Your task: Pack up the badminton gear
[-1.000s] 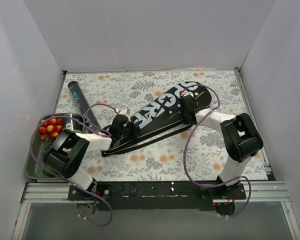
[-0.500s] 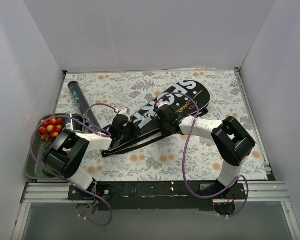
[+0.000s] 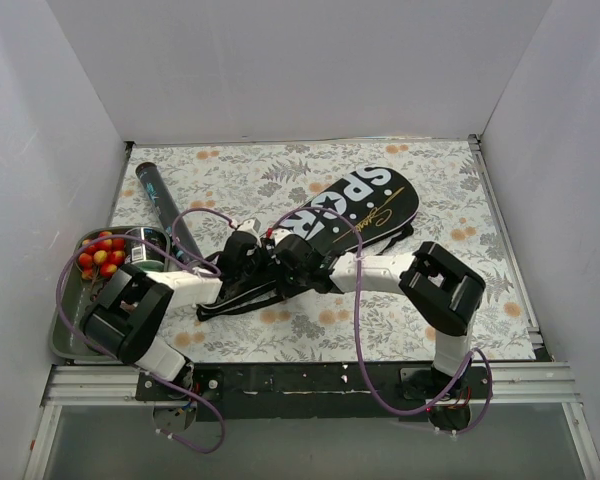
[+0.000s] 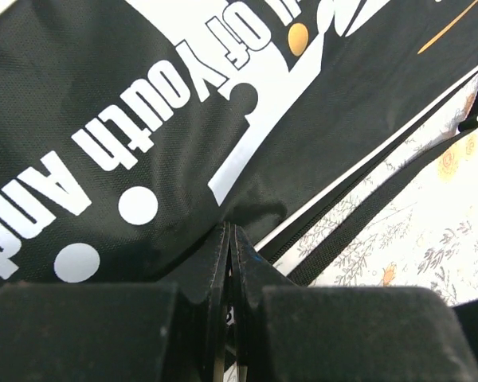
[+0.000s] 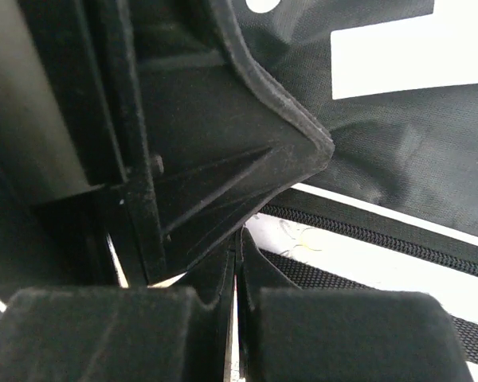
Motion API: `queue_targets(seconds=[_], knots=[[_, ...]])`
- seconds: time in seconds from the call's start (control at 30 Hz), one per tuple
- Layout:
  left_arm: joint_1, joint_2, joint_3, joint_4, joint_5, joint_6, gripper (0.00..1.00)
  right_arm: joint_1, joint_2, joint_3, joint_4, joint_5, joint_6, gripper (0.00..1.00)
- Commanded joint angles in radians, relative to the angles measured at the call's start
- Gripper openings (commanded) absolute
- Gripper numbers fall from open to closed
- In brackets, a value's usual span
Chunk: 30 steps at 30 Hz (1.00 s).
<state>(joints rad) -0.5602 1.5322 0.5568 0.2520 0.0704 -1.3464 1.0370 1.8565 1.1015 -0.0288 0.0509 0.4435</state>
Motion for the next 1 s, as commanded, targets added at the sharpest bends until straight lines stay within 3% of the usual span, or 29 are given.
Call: queue_targets(seconds=[0.0, 0.03, 0.1, 0.13, 0.27, 0.5, 0.97], knots=[[-0.006, -0.101, -0.028, -0.1, 0.012, 0.021, 0.04, 0.034, -0.037, -0.022, 0.083, -0.103, 0.054, 0.01], [-0.006, -0.125, -0.025, -0.112, 0.02, 0.02, 0.18, 0.034, -0.045, -0.029, 0.073, -0.092, 0.046, 0.01], [-0.007, -0.199, -0.012, -0.169, 0.025, 0.026, 0.29, 0.034, -0.074, -0.037, 0.055, -0.068, 0.034, 0.01], [-0.009, -0.217, 0.009, -0.198, 0.02, 0.033, 0.46, 0.032, -0.085, -0.045, 0.053, -0.063, 0.034, 0.01], [-0.018, -0.296, 0.092, -0.374, -0.03, 0.076, 0.68, 0.034, -0.137, -0.094, 0.043, -0.03, 0.02, 0.01], [-0.027, -0.31, 0.14, -0.496, -0.057, 0.154, 0.78, 0.034, -0.229, -0.189, 0.047, -0.005, 0.015, 0.01], [-0.181, -0.087, 0.135, -0.399, -0.19, 0.233, 0.79, 0.034, -0.356, -0.334, 0.067, 0.004, 0.026, 0.01]])
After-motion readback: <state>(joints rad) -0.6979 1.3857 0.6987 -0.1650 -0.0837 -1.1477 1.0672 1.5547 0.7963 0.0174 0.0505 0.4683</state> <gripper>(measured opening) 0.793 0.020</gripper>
